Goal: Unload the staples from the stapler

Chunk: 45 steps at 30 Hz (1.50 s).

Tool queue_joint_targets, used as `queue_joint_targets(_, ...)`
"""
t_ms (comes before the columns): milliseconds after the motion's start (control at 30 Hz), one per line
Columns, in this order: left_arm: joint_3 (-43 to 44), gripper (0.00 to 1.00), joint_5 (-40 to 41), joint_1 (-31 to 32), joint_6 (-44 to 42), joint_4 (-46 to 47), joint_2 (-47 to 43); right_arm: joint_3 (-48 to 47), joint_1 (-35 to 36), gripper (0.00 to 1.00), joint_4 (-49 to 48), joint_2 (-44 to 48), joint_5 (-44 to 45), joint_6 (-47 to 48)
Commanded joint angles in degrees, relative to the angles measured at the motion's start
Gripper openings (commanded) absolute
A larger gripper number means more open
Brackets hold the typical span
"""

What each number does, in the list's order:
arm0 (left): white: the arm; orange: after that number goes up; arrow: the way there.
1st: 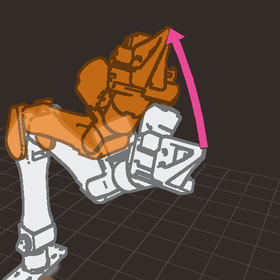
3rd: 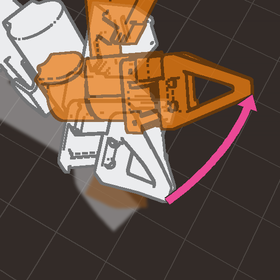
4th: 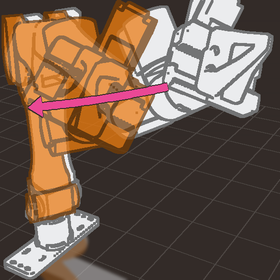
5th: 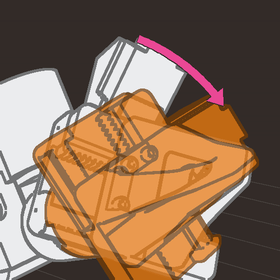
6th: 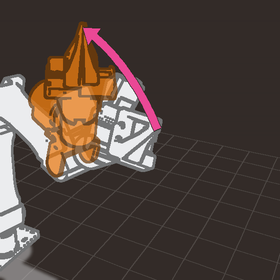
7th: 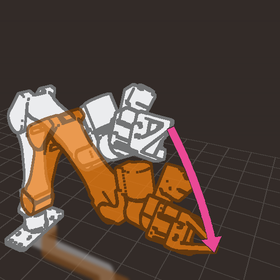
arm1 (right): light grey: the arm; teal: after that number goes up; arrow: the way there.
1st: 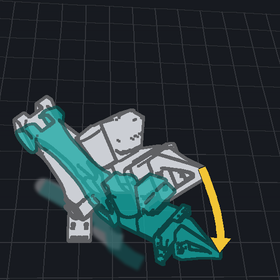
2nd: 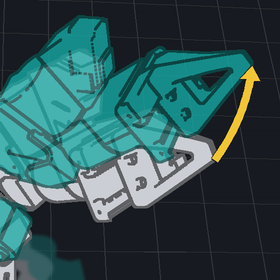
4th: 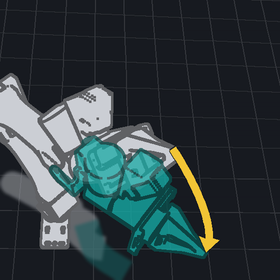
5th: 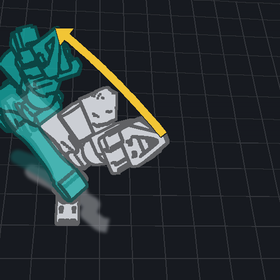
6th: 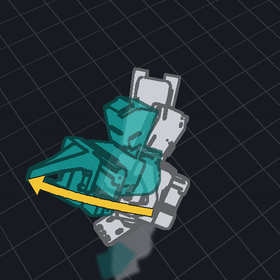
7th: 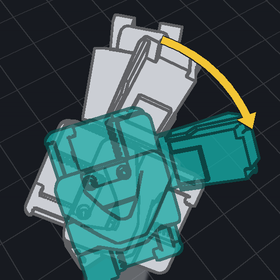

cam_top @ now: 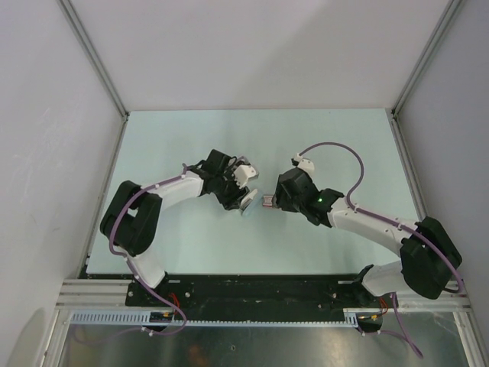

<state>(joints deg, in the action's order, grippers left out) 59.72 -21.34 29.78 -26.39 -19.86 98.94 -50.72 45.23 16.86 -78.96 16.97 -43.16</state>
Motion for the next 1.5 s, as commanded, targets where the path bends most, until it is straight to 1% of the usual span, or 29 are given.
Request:
queue_joint_targets(0, 1.4, 0.52, -1.6, 0.4, -4.4, 0.8, 0.0, 0.5, -0.7, 0.53, -2.8, 2.3, -0.7, -1.1)
queue_joint_targets(100, 1.1, 0.44, -1.8, 0.7, -5.0, 0.8, 0.3, 0.8, -1.0, 0.52, -3.3, 2.2, -1.2, -1.1)
queue_joint_targets(200, 1.1, 0.37, -2.3, 0.9, -5.1, 0.8, 0.8, 1.0, -1.0, 0.52, -3.7, 2.1, -1.4, -1.2)
queue_joint_targets(333, 1.1, 0.22, -2.5, 1.4, -5.7, 0.5, 1.6, 1.3, -1.0, 0.52, -4.0, 2.0, -1.6, -1.4)
queue_joint_targets(433, 1.0, 0.07, -2.8, 1.4, -5.8, 0.1, 1.6, 1.4, -1.0, 0.51, -4.4, 1.7, -2.0, -1.6)
queue_joint_targets(500, 0.8, 0.02, -2.9, 1.4, -5.4, 0.0, 1.5, 1.4, -1.0, 0.51, -4.9, 1.3, -2.3, -1.6)
queue_joint_targets(633, 0.0, 0.00, -2.2, 0.6, -3.2, -0.2, -0.7, 1.4, -1.1, 0.51, -7.1, 0.3, -4.2, -1.4)
queue_joint_targets(733, -0.8, 0.00, -2.5, -2.0, 0.3, -0.3, -4.5, 1.4, -1.1, 0.53, -10.3, -0.7, -7.3, -1.4)
queue_joint_targets(900, -2.3, 0.00, -1.8, -10.1, 9.1, -0.1, -13.3, 1.4, -1.0, 0.59, -18.8, -3.3, -14.5, -2.6)
queue_joint_targets(967, -3.3, 0.00, -1.2, -14.0, 12.6, 0.2, -17.8, 1.4, -1.0, 0.64, -23.0, -5.1, -19.1, -4.0)
queue_joint_targets(1033, -4.9, 0.00, -1.1, -17.8, 14.5, 0.2, -23.6, 1.2, -0.9, 0.69, -28.5, -7.6, -23.7, -5.5)
queue_joint_targets(1100, -7.0, 0.00, -0.4, -19.9, 15.3, 0.2, -29.2, 0.6, -0.4, 0.73, -34.8, -11.2, -28.3, -7.1)
queue_joint_targets(1167, -10.1, 0.00, 0.6, -20.7, 15.8, 0.1, -34.6, -0.6, 0.4, 0.76, -40.5, -14.7, -31.7, -8.1)
queue_joint_targets(1267, -14.9, 0.00, 2.5, -21.0, 17.1, 0.0, -41.3, -2.1, 2.3, 0.79, -49.6, -18.1, -34.3, -8.4)
queue_joint_targets(1333, -17.3, 0.00, 4.7, -21.1, 18.3, -0.1, -43.7, -3.4, 3.5, 0.80, -53.7, -19.5, -35.5, -8.0)
queue_joint_targets(1467, -20.0, 0.00, 7.4, -21.0, 20.7, -0.2, -44.8, -6.4, 6.1, 0.80, -57.4, -21.3, -35.7, -5.9)
